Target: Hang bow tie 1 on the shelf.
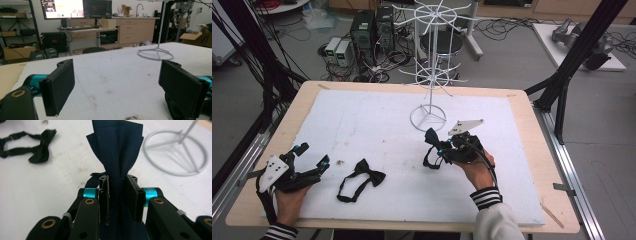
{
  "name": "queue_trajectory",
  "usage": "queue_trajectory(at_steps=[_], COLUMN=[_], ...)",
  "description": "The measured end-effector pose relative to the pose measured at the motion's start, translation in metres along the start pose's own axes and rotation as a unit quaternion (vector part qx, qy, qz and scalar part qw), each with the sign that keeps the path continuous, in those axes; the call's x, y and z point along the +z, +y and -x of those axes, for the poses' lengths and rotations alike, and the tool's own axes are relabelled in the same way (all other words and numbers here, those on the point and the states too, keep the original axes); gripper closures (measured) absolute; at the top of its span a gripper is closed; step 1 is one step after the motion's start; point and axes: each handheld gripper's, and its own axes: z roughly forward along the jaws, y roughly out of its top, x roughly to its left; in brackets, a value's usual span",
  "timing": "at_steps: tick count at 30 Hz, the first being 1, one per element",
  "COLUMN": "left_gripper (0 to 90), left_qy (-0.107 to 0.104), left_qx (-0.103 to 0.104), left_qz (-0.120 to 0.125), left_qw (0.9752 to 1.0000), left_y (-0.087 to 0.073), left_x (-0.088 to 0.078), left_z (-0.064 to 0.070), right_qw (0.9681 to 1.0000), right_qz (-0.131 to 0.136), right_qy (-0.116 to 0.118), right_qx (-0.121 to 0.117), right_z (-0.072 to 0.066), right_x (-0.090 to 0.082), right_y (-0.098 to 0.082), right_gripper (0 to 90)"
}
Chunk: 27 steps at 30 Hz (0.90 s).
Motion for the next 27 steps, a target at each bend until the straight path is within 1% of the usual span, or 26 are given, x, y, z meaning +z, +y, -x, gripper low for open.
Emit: queue_trajectory(at_steps=[1,2,3,6,7,13,14,15,16,19,23,24,27], left_gripper=[14.0,14.0,14.0,14.0,14.0,14.0,14.0,14.0,14.0,14.0,14.0,14.0,14.0], left_qy=[0.001,0.001,0.001,0.001,0.000,0.000,0.001,0.000,0.000,0.001,0.000,0.001,0.001], left_qx=[0.000,0.000,0.000,0.000,0.000,0.000,0.000,0.000,-0.001,-0.001,-0.002,-0.001,-0.001], left_qz=[0.001,0.001,0.001,0.000,0.000,0.001,0.001,0.000,0.000,0.002,0.002,0.002,0.003], left_qw=[1.0000,1.0000,1.0000,1.0000,1.0000,1.0000,1.0000,1.0000,1.0000,1.0000,1.0000,1.0000,1.0000], left_y=[0.000,0.000,0.000,0.000,0.000,0.000,0.000,0.000,0.000,0.000,0.000,0.000,0.000], left_x=[0.000,0.000,0.000,0.000,0.000,0.000,0.000,0.000,0.000,0.000,0.000,0.000,0.000], left_z=[0.000,0.000,0.000,0.000,0.000,0.000,0.000,0.000,0.000,0.000,0.000,0.000,0.000], right_qw=[1.0000,0.9999,0.9998,0.9996,0.9995,0.9987,0.9985,0.9979,0.9979,0.9967,0.9950,0.9950,0.9938], right_qz=[0.000,0.014,0.020,0.026,0.030,0.048,0.052,0.061,0.061,0.076,0.095,0.095,0.107], right_qy=[0.000,-0.003,-0.003,-0.003,0.000,-0.012,-0.011,-0.017,-0.017,-0.024,-0.027,-0.027,-0.023], right_qx=[0.000,0.005,0.006,0.009,0.009,0.013,0.016,0.013,0.013,0.017,0.018,0.018,0.018], right_z=[0.000,0.001,0.002,0.004,0.005,0.007,0.007,0.009,0.009,0.010,0.012,0.012,0.014], right_x=[0.000,-0.004,-0.005,-0.009,-0.010,-0.018,-0.020,-0.023,-0.023,-0.028,-0.035,-0.035,-0.040], right_y=[0.000,0.000,0.000,0.000,0.000,0.001,0.001,0.003,0.003,0.007,0.014,0.014,0.018], right_gripper=[74.6,74.6,74.6,74.6,74.6,74.6,74.6,74.6,74.6,74.6,74.6,74.6,74.6])
